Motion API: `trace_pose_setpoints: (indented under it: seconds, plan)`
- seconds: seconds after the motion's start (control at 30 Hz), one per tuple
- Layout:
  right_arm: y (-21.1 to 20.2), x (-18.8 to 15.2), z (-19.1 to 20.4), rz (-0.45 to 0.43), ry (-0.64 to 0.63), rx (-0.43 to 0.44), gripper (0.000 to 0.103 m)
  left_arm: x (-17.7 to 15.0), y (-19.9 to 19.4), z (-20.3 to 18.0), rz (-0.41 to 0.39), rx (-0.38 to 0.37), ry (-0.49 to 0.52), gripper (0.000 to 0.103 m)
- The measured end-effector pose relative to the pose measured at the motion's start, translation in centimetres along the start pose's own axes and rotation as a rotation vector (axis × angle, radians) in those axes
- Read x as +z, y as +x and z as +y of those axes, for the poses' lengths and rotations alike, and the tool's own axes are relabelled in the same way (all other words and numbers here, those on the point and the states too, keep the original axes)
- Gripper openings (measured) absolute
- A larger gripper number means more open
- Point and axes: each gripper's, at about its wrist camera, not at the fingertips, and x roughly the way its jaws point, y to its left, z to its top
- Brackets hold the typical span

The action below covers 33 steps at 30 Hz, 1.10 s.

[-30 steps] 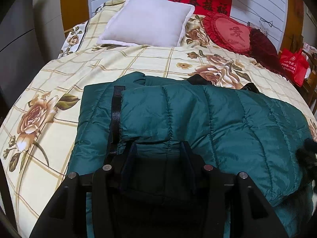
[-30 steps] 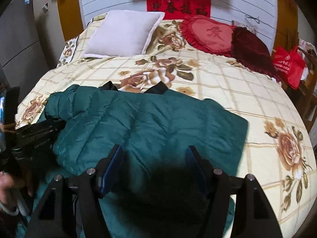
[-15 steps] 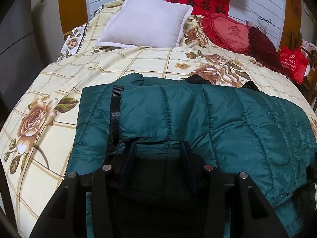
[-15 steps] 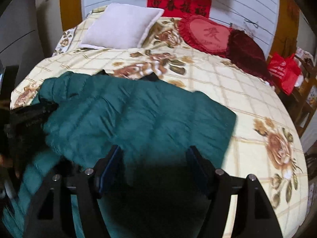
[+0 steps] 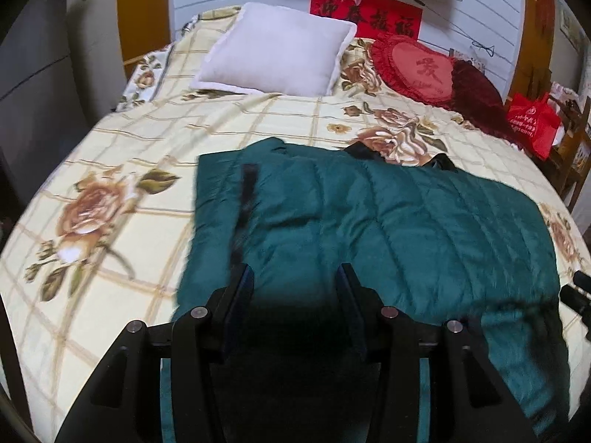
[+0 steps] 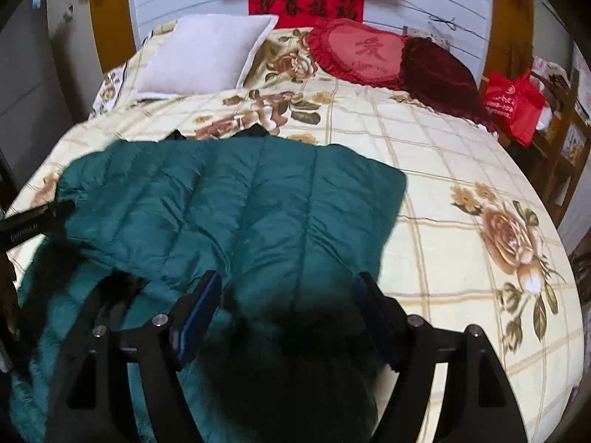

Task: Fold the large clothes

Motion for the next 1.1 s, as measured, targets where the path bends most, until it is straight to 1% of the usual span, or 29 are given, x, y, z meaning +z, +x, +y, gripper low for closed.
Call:
trace_pose_setpoints:
  seconds: [0.07, 0.17, 0.37, 0.67, 0.83, 1.1]
  plan:
    - [-0.7, -0.4, -0.3, 0.012, 0.011, 0.009, 0.078, -0.9, -0.9, 0.6, 0.012, 0.000, 0.001, 0.050]
    - [-1.3, -1.3, -0.4, 0.022, 0.020, -0.004, 0.078, -2.1, -1.7, 1.3, 0.027, 0.006, -0.008, 0.050]
    - [-1.8, -2.8, -0.2, 0.037, 0.053, 0.009, 0.078, -4.1, -3.4, 2.5, 0.029, 0.005, -0.024, 0.050]
    - [-2.3, -4.6, 0.6, 0.066, 0.065, 0.017, 0.078, -6.2, -5.4, 2.3, 0.021, 0.008, -0.003, 0.050]
    - [-2.7, -5.7, 0.8, 0.086, 0.056, 0.004, 0.078, -7.5, -6.0, 2.5, 0.031, 0.002, -0.001, 0.050]
    - [-4.3, -8.3, 1.1, 0.117, 0.045, -0.002, 0.078, -9.9, -7.8, 3.1, 0.046, 0.011, 0.034, 0.050]
